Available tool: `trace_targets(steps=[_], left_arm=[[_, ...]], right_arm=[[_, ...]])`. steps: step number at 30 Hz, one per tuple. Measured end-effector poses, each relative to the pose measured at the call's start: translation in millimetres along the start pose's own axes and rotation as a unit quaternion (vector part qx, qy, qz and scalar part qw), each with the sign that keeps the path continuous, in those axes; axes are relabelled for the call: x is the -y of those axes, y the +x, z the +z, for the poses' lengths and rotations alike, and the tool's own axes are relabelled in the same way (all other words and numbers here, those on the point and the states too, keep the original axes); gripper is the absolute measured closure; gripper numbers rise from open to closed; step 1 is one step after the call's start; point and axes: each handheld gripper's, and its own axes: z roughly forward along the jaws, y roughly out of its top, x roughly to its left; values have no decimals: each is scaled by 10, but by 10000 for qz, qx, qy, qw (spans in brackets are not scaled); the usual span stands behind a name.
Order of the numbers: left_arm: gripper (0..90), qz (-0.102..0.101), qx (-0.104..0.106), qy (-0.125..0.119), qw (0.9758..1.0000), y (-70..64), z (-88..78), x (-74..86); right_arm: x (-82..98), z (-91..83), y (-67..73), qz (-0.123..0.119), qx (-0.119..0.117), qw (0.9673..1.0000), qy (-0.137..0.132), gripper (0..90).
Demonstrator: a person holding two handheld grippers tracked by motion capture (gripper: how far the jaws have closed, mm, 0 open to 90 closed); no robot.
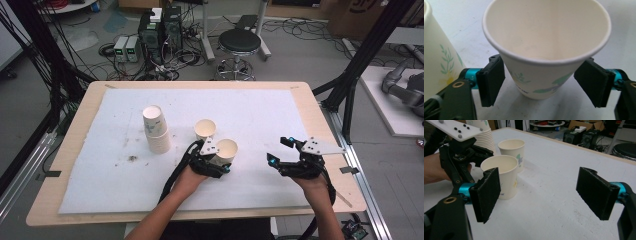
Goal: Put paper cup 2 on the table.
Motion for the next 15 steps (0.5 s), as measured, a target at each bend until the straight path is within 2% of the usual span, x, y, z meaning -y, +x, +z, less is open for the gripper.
trace_targets(steps=[5,8,12,15], left_arm=[[198,-121,61,-513,9986,47,-217,69],[194,-148,184,-708,9972,82,-349,99],[193,-136,131,-940,9954,116,-512,140],[192,-204,96,-1117,9935,149,-651,179]], right_arm=[[12,3,5,-5,2,10000,25,203],[16,4,12,-26,20,10000,42,202],[19,15,25,-35,42,10000,67,203],[28,32,39,-100,83,9998,133,202]])
